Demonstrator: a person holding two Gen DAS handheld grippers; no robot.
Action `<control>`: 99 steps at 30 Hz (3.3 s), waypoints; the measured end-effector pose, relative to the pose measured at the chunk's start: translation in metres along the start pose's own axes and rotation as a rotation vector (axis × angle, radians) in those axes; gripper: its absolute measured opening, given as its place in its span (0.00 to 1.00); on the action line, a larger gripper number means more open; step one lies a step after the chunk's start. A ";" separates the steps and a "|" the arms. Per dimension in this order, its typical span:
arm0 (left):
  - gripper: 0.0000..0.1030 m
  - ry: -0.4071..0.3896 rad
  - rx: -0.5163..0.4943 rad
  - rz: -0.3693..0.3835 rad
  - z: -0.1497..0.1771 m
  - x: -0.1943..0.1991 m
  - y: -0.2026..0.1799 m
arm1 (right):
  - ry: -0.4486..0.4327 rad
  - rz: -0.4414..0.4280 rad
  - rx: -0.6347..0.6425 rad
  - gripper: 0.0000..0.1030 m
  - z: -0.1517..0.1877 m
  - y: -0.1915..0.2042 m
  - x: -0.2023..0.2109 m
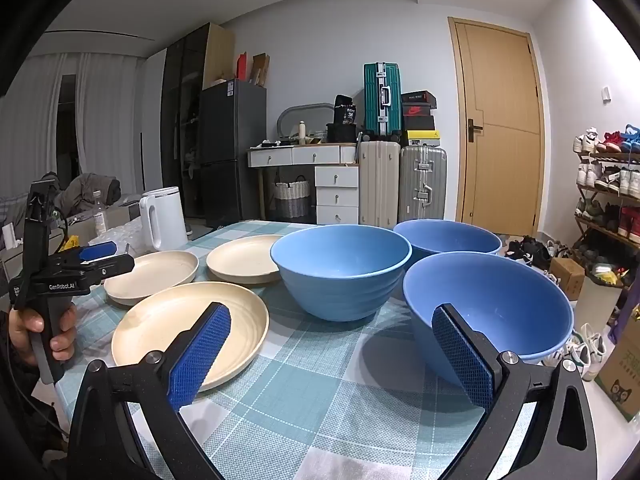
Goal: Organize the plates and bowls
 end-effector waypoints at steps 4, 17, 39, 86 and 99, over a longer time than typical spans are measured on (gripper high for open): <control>0.99 -0.001 -0.003 -0.013 0.000 0.000 0.002 | 0.000 0.000 -0.001 1.00 0.000 0.000 0.000; 0.99 -0.005 -0.025 0.004 -0.002 0.002 -0.003 | -0.001 0.001 0.006 1.00 0.000 0.001 0.000; 0.99 -0.002 -0.023 0.002 -0.003 0.000 -0.006 | 0.000 0.001 0.005 1.00 0.000 0.001 0.000; 0.99 0.002 -0.022 0.002 -0.003 0.000 -0.006 | 0.000 0.001 0.006 1.00 0.000 0.001 0.000; 0.99 0.003 -0.023 0.003 -0.003 0.000 -0.005 | 0.001 0.001 0.007 1.00 0.000 0.001 0.001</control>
Point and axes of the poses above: each gripper's, at about its wrist camera, not at the fingertips, and x roughly against the way its jaws point, y to its left, z to its underside, the point moved 3 cm from there along -x, roughly the way its jaws point, and after that the axes turned 14 degrees about -z, right-handed, at the moved point
